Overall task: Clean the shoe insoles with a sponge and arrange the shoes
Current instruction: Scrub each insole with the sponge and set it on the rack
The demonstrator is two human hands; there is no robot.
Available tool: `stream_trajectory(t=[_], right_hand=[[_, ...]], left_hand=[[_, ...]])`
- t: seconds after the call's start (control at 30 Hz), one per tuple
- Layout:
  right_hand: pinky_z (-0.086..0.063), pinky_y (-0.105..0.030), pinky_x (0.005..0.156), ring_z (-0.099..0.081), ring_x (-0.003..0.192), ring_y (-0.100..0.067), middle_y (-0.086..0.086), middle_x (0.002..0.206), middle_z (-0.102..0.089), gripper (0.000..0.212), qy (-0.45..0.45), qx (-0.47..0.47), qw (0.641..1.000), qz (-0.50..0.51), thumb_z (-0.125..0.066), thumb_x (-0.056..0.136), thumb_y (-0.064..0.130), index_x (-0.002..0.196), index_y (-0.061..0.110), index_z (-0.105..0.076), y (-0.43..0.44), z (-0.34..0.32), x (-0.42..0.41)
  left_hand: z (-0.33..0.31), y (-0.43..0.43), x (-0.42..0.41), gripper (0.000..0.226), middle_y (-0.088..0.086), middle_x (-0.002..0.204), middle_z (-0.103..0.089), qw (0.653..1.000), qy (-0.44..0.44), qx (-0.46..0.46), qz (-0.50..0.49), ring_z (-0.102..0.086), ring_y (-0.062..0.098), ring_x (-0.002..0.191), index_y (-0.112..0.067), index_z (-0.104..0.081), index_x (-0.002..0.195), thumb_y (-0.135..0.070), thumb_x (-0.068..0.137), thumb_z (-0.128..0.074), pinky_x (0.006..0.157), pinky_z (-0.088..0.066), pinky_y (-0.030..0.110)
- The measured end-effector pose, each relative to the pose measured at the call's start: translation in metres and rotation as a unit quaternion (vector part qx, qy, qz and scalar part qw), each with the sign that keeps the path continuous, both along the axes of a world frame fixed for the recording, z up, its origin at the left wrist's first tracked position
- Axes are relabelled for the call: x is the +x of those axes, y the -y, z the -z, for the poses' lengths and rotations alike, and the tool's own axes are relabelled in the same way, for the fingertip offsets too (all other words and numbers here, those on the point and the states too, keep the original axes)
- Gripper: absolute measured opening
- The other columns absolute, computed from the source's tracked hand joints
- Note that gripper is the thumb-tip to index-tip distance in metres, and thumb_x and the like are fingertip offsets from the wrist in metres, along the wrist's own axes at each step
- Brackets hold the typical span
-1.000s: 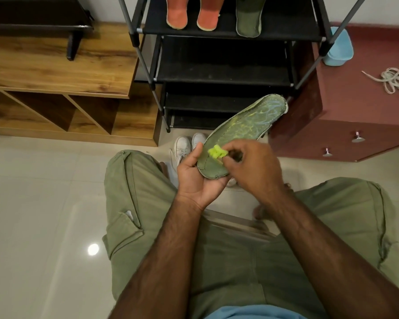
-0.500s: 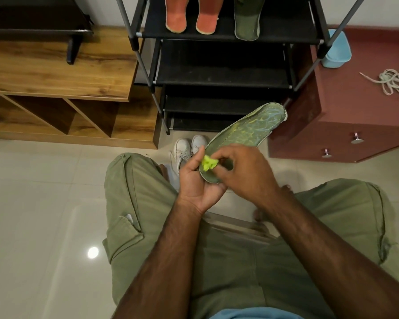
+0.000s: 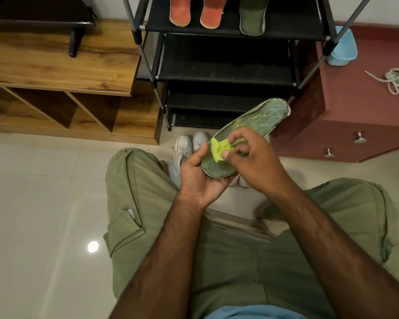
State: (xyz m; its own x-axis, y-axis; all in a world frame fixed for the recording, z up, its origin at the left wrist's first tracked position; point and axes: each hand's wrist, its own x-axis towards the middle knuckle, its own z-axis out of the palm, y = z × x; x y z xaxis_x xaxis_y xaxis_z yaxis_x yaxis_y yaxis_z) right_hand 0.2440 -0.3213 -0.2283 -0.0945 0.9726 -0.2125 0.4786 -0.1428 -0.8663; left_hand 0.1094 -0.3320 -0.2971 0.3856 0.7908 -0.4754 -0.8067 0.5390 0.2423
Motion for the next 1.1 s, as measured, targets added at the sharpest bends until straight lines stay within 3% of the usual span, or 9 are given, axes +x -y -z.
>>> stream_trajectory(t=[0.1, 0.17, 0.37, 0.53, 0.6, 0.7, 0.87, 1.0, 1.1], right_hand=[[-0.052, -0.034, 0.065, -0.061, 0.072, -0.008, 0.013, 0.079, -0.062, 0.019, 0.191, 0.047, 0.978, -0.068, -0.074, 0.090, 0.037, 0.106, 0.037, -0.065, 0.000, 0.000, 0.002], [-0.046, -0.033, 0.070, -0.056, 0.080, -0.010, 0.015, 0.088, -0.053, 0.034, 0.264, 0.069, 0.961, -0.036, -0.076, 0.087, 0.042, 0.116, 0.039, -0.059, 0.002, -0.002, 0.001], [-0.052, -0.033, 0.075, -0.060, 0.087, -0.009, 0.010, 0.100, -0.062, 0.025, 0.216, 0.112, 0.967, -0.077, -0.067, 0.092, 0.019, 0.112, 0.032, -0.072, 0.008, -0.004, -0.005], [-0.047, -0.032, 0.071, -0.059, 0.091, -0.013, 0.010, 0.107, -0.057, 0.033, 0.314, 0.075, 0.942, -0.093, -0.062, 0.091, 0.057, 0.115, 0.036, -0.069, 0.007, -0.008, -0.010], [-0.045, -0.031, 0.070, -0.058, 0.093, -0.014, 0.008, 0.108, -0.055, 0.031, 0.351, 0.094, 0.927, -0.098, -0.063, 0.094, 0.052, 0.117, 0.033, -0.070, 0.007, -0.006, -0.012], [-0.050, -0.032, 0.076, -0.059, 0.091, -0.013, 0.008, 0.102, -0.061, 0.021, 0.325, 0.091, 0.936, -0.095, -0.065, 0.098, 0.037, 0.116, 0.031, -0.073, 0.002, -0.003, -0.009], [-0.058, -0.037, 0.080, -0.068, 0.079, -0.012, 0.011, 0.090, -0.075, 0.015, 0.235, 0.097, 0.967, 0.004, -0.075, 0.091, 0.032, 0.106, 0.029, -0.077, -0.009, -0.009, -0.003], [-0.060, -0.041, 0.078, -0.069, 0.080, -0.007, 0.014, 0.087, -0.075, 0.014, 0.188, 0.024, 0.977, -0.097, -0.078, 0.086, 0.038, 0.100, 0.034, -0.078, -0.006, -0.002, -0.011], [-0.060, -0.040, 0.077, -0.070, 0.080, -0.006, 0.017, 0.086, -0.075, 0.014, 0.193, 0.029, 0.979, -0.052, -0.079, 0.086, 0.040, 0.099, 0.035, -0.079, -0.010, -0.002, -0.009]], left_hand=[[-0.003, 0.000, 0.000, 0.050, 0.022, 0.123, -0.065, 1.000, 0.005, -0.003, 0.004, -0.066, 0.032, 0.113, 0.000, -0.065, 0.123, -0.040, 0.098, -0.048, 0.097, -0.056, 0.043], [-0.003, 0.000, -0.001, 0.051, 0.022, 0.125, -0.066, 1.000, 0.010, 0.005, 0.000, -0.067, 0.033, 0.112, 0.001, -0.068, 0.122, -0.039, 0.098, -0.047, 0.099, -0.053, 0.043], [-0.005, 0.000, -0.001, 0.050, 0.019, 0.120, -0.067, 1.000, -0.015, -0.013, 0.007, -0.064, 0.029, 0.113, 0.002, -0.064, 0.123, -0.039, 0.098, -0.047, 0.101, -0.050, 0.040], [-0.003, 0.000, 0.000, 0.052, 0.020, 0.131, -0.059, 1.000, -0.026, -0.004, 0.013, -0.056, 0.031, 0.128, 0.002, -0.056, 0.135, -0.036, 0.100, -0.051, 0.119, -0.032, 0.044], [0.000, 0.001, 0.001, 0.061, 0.019, 0.142, -0.052, 1.000, -0.022, -0.010, 0.009, -0.048, 0.031, 0.138, 0.002, -0.046, 0.148, -0.035, 0.100, -0.051, 0.122, -0.032, 0.043], [0.000, 0.002, 0.001, 0.061, 0.019, 0.140, -0.055, 1.000, -0.026, -0.003, 0.008, -0.056, 0.032, 0.126, 0.001, -0.047, 0.147, -0.036, 0.099, -0.048, 0.109, -0.044, 0.044], [-0.003, 0.001, 0.003, 0.051, 0.020, 0.133, -0.064, 0.999, -0.017, 0.017, 0.025, -0.061, 0.033, 0.123, -0.002, -0.068, 0.126, -0.039, 0.099, -0.046, 0.114, -0.036, 0.050], [-0.002, 0.002, 0.001, 0.052, 0.020, 0.122, -0.067, 0.999, 0.012, 0.019, 0.031, -0.064, 0.032, 0.116, -0.001, -0.069, 0.118, -0.044, 0.101, -0.045, 0.097, -0.055, 0.044], [-0.002, 0.002, 0.001, 0.055, 0.021, 0.133, -0.063, 0.999, 0.009, 0.020, 0.032, -0.059, 0.034, 0.125, -0.001, -0.066, 0.125, -0.045, 0.102, -0.043, 0.110, -0.045, 0.048]])
